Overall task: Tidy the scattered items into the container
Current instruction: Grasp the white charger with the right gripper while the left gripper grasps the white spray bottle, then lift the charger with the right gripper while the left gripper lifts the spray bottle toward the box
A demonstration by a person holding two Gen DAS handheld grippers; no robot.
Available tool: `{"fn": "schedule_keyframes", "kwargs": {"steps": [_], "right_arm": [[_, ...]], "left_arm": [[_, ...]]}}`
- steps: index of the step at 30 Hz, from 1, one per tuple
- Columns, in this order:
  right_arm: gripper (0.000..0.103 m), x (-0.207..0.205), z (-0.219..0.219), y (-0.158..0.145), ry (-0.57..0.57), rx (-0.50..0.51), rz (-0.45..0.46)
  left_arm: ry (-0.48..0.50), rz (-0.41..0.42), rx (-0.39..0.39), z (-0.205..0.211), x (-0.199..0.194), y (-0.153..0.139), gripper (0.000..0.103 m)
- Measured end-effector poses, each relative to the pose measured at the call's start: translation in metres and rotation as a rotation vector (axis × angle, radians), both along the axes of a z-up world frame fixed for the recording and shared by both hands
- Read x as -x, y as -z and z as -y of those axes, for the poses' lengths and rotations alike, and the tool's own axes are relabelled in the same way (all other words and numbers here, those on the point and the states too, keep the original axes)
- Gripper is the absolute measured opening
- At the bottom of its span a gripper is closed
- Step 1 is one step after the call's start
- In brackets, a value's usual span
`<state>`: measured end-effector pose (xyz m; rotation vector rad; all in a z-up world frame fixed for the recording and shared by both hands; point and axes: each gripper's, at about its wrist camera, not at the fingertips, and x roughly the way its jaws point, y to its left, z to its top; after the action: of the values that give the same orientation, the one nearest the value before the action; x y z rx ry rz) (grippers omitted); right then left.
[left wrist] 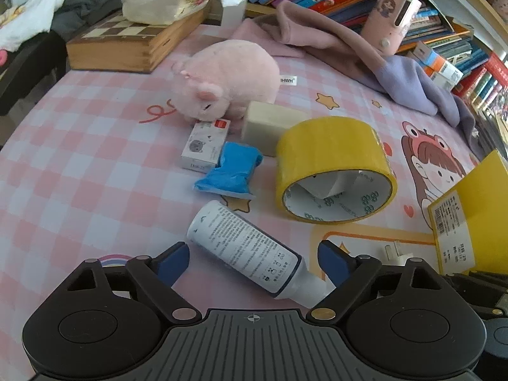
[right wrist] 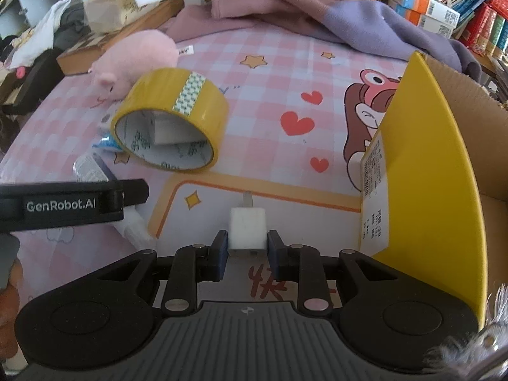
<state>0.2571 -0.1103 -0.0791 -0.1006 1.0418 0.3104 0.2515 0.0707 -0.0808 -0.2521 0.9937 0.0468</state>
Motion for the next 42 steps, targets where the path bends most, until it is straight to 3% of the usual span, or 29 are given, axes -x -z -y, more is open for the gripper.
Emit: {"fn": "schedule_keyframes", "kwargs": {"steps": [4,7,9,17,20,22,29,42], "right_arm": [[0.026,0.001,-0.001,0.001,-0.017,0.004,0.006],[0.027,0.001,-0.003,0.001,-0.034,0.005,0.011],[0.028,0.001,-0.003,0.001,-0.044,0.007,0.014],[0.034,0.003,-0.011,0.003,-0.096,0.036,0.038],[0.033,0.003,-0.010,0.003,-0.097,0.034,0.044],[0.024,0.003,-0.010,0.003,-0.089,0.028,0.051],[0.024,0.007,-0.007,-0.006,-0.075,-0.028,0.080],[0.024,0.054,-0.005,-0.036,-0.153,-0.086,0.184]], "left_arm": [[0.057,0.027,-0.016,0.000,0.005,-0.001,0.052],[0.066,0.028,-0.005,-0.003,0.009,-0.002,0.042],[0.058,0.023,0.001,-0.005,0.009,-0.002,0.042],[0.069,0.046,-0.107,0.003,-0.005,0.001,0.042],[0.037,0.049,-0.079,-0.001,-0.003,0.001,0.035],[0.026,0.044,-0.052,-0.006,0.000,0.000,0.031],[-0.038,0.024,0.059,-0.024,0.018,-0.004,0.031],[-0.104,0.103,0.198,-0.043,0.068,-0.037,0.031]]}}
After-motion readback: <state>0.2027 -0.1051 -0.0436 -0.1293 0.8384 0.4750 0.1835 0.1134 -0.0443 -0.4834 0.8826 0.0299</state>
